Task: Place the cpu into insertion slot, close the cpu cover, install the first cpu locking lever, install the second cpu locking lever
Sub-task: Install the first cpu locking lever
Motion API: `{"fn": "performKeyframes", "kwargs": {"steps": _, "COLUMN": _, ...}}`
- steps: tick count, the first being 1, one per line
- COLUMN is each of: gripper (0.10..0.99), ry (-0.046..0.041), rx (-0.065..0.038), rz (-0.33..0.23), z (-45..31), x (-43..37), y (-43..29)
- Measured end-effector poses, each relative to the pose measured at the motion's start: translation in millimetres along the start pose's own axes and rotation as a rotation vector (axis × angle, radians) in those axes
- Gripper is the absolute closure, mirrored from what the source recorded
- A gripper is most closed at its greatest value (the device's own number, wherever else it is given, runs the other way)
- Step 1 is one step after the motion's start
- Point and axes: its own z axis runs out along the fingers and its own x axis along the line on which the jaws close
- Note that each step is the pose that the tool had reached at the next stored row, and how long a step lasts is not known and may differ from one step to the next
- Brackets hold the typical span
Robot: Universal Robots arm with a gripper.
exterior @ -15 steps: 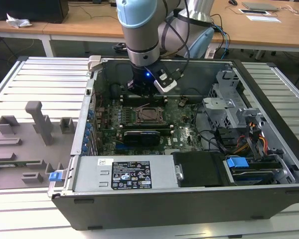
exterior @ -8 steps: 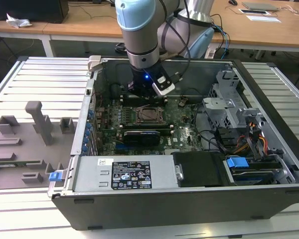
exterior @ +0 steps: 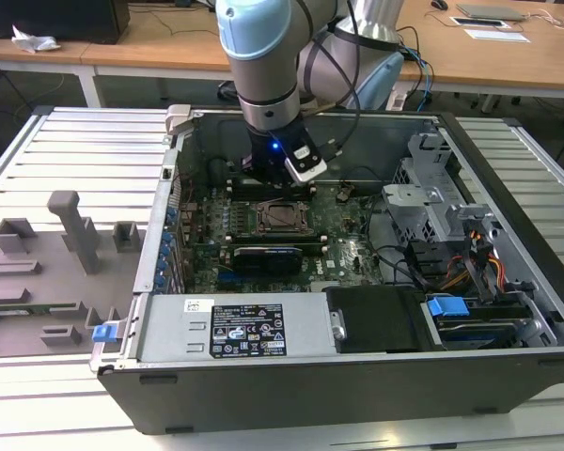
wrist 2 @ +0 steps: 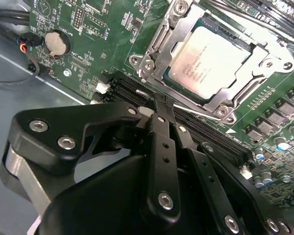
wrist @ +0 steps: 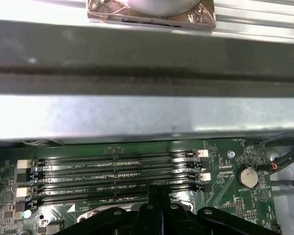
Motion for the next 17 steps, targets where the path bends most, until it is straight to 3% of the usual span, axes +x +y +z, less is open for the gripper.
{"fn": "performKeyframes", "kwargs": {"steps": 6, "gripper": 0.98, "ry": -0.0031, "rx": 0.002, "rz": 0.015, "z": 1.1, "x": 0.5, "y": 2.0}}
{"fn": "performKeyframes", "kwargs": {"steps": 17, "gripper": 0.98, "ry": -0.0176, "rx": 0.018, "rz": 0.087, "z": 9.9, "x": 2.4, "y": 0.3}}
